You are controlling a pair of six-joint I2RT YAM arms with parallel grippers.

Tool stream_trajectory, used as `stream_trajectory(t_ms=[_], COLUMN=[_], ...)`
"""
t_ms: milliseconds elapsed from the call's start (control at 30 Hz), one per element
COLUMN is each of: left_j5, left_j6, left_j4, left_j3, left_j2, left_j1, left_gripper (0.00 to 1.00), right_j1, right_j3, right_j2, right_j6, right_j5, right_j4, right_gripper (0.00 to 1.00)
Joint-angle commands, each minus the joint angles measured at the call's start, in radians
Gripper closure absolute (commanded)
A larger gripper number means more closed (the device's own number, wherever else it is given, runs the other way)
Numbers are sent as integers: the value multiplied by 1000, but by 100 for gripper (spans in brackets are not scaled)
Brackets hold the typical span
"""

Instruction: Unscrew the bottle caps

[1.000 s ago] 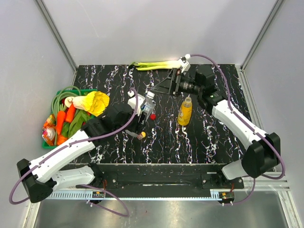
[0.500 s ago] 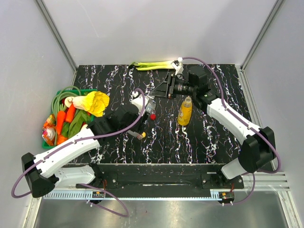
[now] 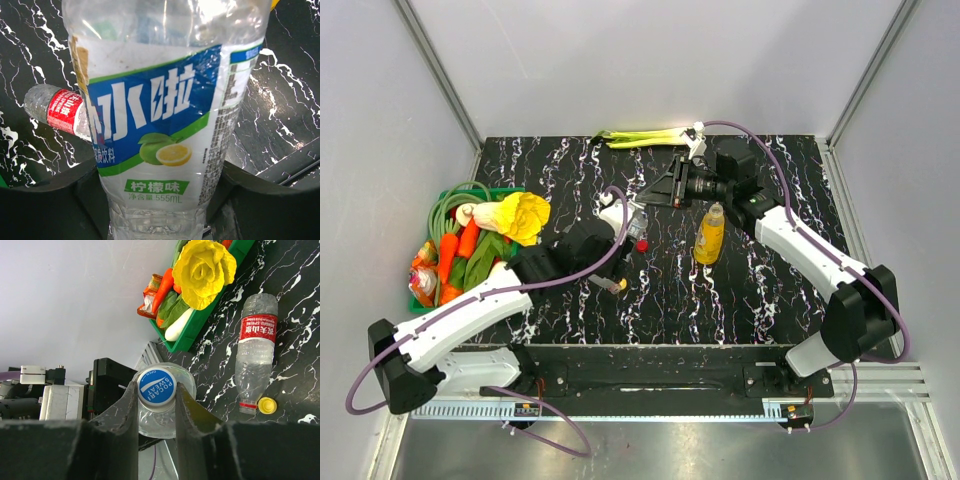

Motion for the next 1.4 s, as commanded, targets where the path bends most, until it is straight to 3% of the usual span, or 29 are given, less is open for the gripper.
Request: stream_trajectory(t_ms=[0,167,600,900,1367], left_j5=[64,197,763,1151,1428], left_j6=[-10,-32,-131,-251,-345], left_j4=[68,143,426,748,944], left_j3=[-15,-66,-232,-319,-310], left_j2=[15,-26,-153,-160,-127], left_j1=[-5,33,243,275,275], left_gripper=[100,100,100,100,98], right_j1=[13,13,6,-19,-45], right_j3=[42,37,-39,-56,-86], right_j2=[-29,-59,-162,-190,-142], right_j6=[-30,-61,-95,-38,352], right_j5=[-82,-108,-167,-264,-428], right_j4=[34,68,258,427,1066], right_gripper=[100,100,100,100,100])
